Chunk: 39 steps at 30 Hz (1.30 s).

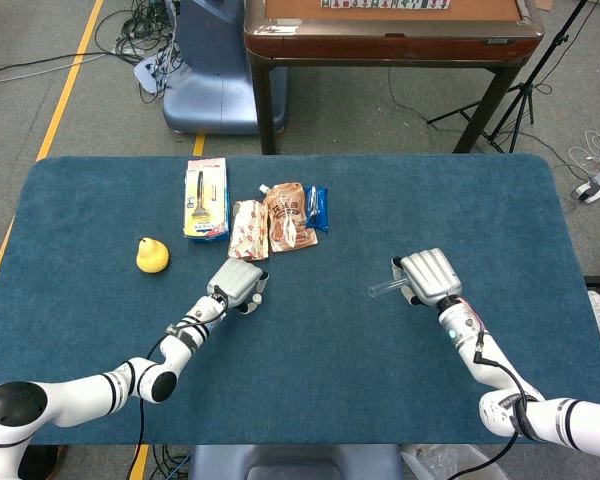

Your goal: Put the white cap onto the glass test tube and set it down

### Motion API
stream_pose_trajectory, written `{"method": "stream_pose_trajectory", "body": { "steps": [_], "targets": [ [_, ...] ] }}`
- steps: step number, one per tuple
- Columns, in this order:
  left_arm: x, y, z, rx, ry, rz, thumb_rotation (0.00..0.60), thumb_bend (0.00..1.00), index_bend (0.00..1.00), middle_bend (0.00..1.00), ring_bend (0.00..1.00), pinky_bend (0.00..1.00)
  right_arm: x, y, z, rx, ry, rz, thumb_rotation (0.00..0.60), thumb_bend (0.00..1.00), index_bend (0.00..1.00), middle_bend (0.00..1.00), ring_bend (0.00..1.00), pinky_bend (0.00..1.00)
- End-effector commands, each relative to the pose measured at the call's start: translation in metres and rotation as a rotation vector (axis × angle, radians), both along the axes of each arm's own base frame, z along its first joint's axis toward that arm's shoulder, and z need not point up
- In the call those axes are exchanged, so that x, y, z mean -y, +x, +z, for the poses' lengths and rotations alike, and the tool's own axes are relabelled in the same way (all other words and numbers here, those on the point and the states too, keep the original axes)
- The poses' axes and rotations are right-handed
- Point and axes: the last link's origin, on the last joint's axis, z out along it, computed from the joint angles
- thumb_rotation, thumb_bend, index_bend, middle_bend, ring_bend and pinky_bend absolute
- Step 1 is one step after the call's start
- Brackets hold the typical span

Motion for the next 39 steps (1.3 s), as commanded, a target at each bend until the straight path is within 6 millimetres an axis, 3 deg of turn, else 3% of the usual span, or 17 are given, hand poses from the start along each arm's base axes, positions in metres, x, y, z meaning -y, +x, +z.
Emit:
{"method": "stream_pose_trajectory", "body": {
  "steps": [1,20,23,29,39],
  "targets": [
    [0.0,0.0,0.0,-0.002,-0.002,0.001,0.6,0.22,0.52,0.92,1.0,1.0,0.0,0.0,0.0,-0.001,0.0,-0.001,0.6,0.65,0.8,1.0,1.0,1.0],
    [0.001,0.002,0.002,0.03,-0.006,0.015,0.6,0.3,0.54,0.93,1.0,1.0,-0.001,-0.003,0.0,0.009,-0.003,-0.015,0.6,0.65,0.8,1.0,1.0,1.0],
    [-0.001,0.001,0.015,0.093,0.014,0.043,0.6,0.3,0.55,0.93,1.0,1.0,0.0,-0.002,0.001,0.03,-0.009,-0.014,0.6,0.66,0.8,1.0,1.0,1.0],
    [-0.004,-0.001,0.062,0.289,0.07,0.111,0.6,0.3,0.55,0.93,1.0,1.0,0.001,0.008,-0.004,0.101,-0.001,0.002,0.6,0.67,0.81,1.0,1.0,1.0],
    [0.017,0.008,0.149,0.519,0.148,0.111,0.6,0.3,0.55,0.93,1.0,1.0,0.008,0.038,-0.034,0.32,0.048,0.017,0.6,0.68,0.81,1.0,1.0,1.0]
  ]
}}
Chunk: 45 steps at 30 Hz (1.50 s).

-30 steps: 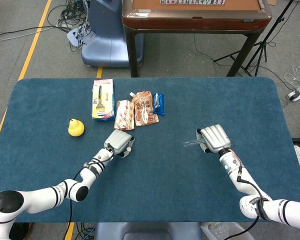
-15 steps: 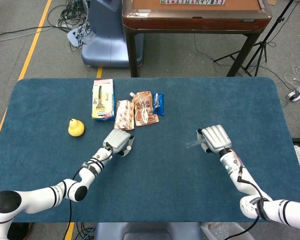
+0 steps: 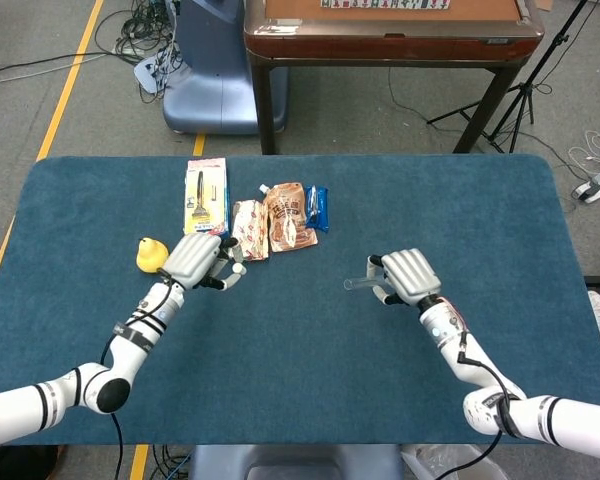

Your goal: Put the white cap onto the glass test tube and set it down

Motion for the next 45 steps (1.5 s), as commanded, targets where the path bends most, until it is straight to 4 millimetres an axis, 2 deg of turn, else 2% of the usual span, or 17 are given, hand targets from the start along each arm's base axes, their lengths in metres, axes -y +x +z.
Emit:
{"method": "stream_pose_trajectory", "body": {
  "steps": [1,6,9,18,34,45],
  "targets": [
    [0.01,0.004,0.04,0.104,0.055,0.003,0.6,0.3,0.55,0.93,1.0,1.0,0.005,0.014,-0.013,0.081,0.015,0.015,0.6,0.69,0.82,1.0,1.0,1.0],
    [0.021,0.016,0.061,0.191,0.072,-0.015,0.6,0.3,0.55,0.93,1.0,1.0,0.009,0.036,-0.029,0.212,0.018,0.024,0.6,0.71,0.82,1.0,1.0,1.0],
    [0.028,0.025,0.065,0.221,0.058,-0.038,0.6,0.3,0.55,0.93,1.0,1.0,0.011,0.049,-0.039,0.272,0.03,0.031,0.6,0.72,0.82,1.0,1.0,1.0],
    [0.036,0.05,0.057,0.265,0.02,-0.093,0.6,0.3,0.55,0.93,1.0,1.0,0.011,0.074,-0.058,0.403,0.032,0.041,0.6,0.72,0.83,1.0,1.0,1.0],
    [0.04,0.064,0.036,0.211,0.021,-0.151,0.6,0.3,0.55,0.93,1.0,1.0,0.008,0.086,-0.065,0.54,0.014,0.036,0.6,0.72,0.84,1.0,1.0,1.0],
    [0.041,0.072,0.026,0.178,0.106,-0.197,0.6,0.3,0.56,0.93,1.0,1.0,0.005,0.09,-0.068,0.594,0.013,0.017,0.6,0.73,0.84,1.0,1.0,1.0]
  ]
}}
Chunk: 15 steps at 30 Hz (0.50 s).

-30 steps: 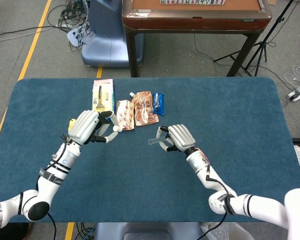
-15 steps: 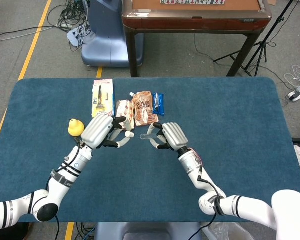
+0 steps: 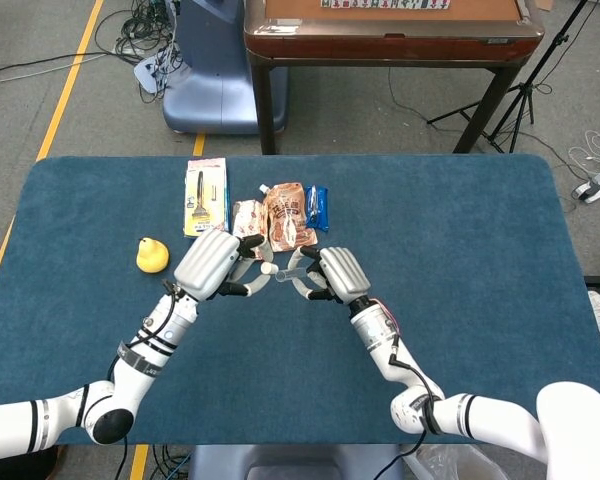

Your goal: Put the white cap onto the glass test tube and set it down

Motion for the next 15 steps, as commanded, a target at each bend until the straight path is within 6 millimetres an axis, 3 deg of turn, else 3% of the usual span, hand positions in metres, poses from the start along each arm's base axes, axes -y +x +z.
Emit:
{"method": "stream_pose_trajectory", "body": {
  "steps": [1,15],
  "targets": [
    [-0.0006,0.0009,-0.0023,-0.007,0.019,-0.007,0.6,0.3,0.56,0.93,1.0,1.0,-0.0004,0.0,-0.0003,0.005,0.001,-0.003,0.6,0.73,0.84,1.0,1.0,1.0],
    [0.0004,0.0016,-0.0054,-0.003,0.027,-0.014,0.6,0.3,0.56,0.93,1.0,1.0,-0.0001,0.0001,-0.0009,0.026,-0.002,-0.018,0.6,0.73,0.84,1.0,1.0,1.0]
  ]
}}
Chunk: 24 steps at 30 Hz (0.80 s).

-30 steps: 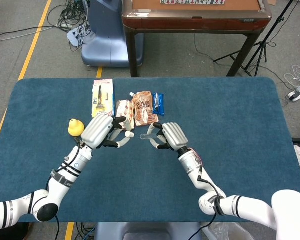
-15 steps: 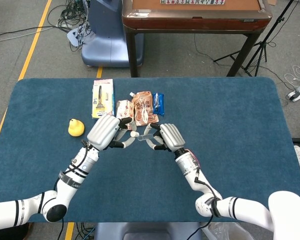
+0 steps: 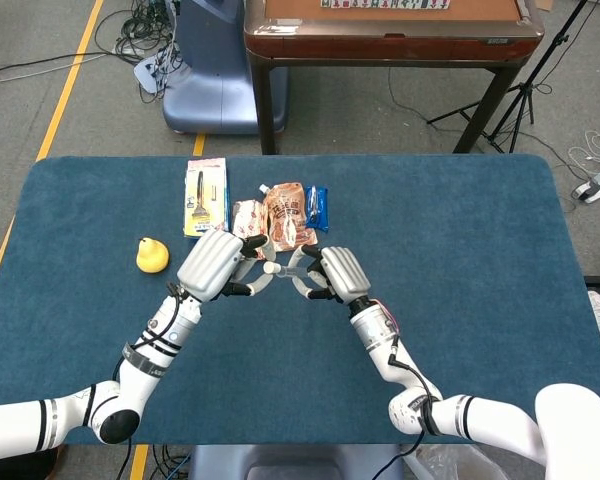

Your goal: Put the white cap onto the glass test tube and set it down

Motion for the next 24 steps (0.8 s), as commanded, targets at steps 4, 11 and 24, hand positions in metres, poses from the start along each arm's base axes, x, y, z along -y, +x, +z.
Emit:
{"method": "stream_pose_trajectory", "body": {
  "steps": [4,11,24],
  "targets": [
    [0.0001,0.0006,-0.0017,0.009,-0.007,-0.003,0.6,0.3,0.56,0.93,1.0,1.0,-0.0004,0.0002,0.0013,0.011,-0.002,0.002,0.6,0.74,0.84,1.0,1.0,1.0],
    [0.0017,0.0025,-0.0042,0.013,-0.013,-0.022,0.6,0.3,0.56,0.93,1.0,1.0,0.0002,-0.001,0.0028,0.018,0.006,0.002,0.6,0.74,0.84,1.0,1.0,1.0],
    [0.0009,0.0051,-0.0066,0.018,-0.024,-0.04,0.6,0.3,0.56,0.93,1.0,1.0,-0.0021,-0.0031,0.0066,0.03,0.024,0.004,0.6,0.74,0.84,1.0,1.0,1.0]
  ]
}}
